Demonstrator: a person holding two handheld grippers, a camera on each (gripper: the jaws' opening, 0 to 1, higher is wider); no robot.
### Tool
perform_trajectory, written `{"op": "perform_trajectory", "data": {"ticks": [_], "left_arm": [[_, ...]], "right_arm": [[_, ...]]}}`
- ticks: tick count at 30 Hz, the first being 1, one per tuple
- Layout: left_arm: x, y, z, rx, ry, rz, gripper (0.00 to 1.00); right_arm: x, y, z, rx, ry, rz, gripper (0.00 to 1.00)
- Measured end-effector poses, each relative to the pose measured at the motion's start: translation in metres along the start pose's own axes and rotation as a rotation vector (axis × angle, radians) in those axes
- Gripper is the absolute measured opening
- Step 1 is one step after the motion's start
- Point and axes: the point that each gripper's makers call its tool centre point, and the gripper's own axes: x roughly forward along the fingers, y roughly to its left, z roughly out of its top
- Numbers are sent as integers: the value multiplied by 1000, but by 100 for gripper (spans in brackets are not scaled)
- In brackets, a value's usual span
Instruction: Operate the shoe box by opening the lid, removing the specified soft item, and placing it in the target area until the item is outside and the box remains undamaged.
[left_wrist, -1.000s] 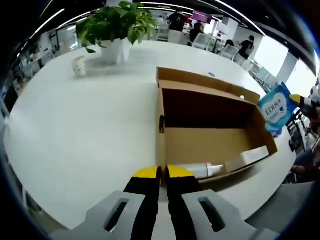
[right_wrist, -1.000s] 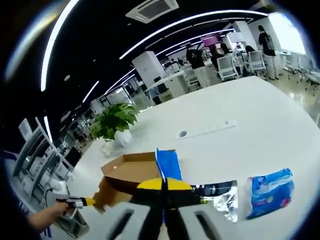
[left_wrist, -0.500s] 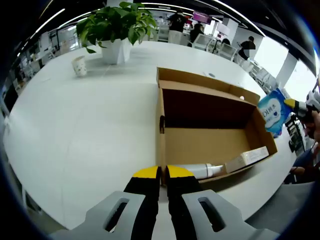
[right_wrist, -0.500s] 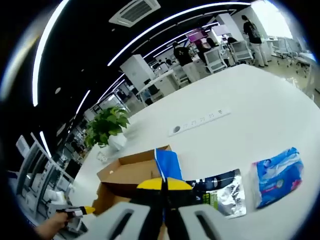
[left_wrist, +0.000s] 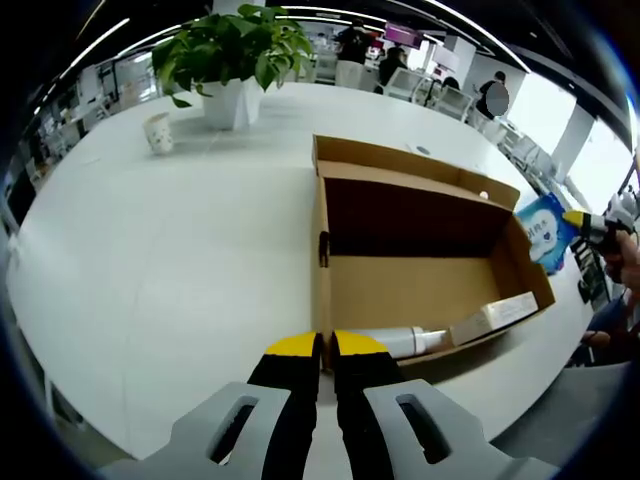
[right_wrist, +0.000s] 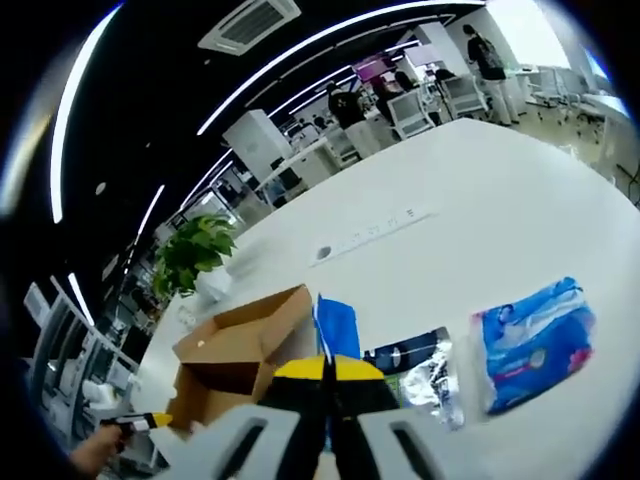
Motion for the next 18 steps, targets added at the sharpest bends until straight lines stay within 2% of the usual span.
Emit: {"op": "perform_trajectory", "data": {"ticks": [8,18], "left_arm": [[0,0,0,1,-1,1,1],[0,1,0,3,-2,1,1]], "right_arm": [[4,-27,-1,-57,25,-63,0],[10,-65,-16,-96,74,-133,0]]}}
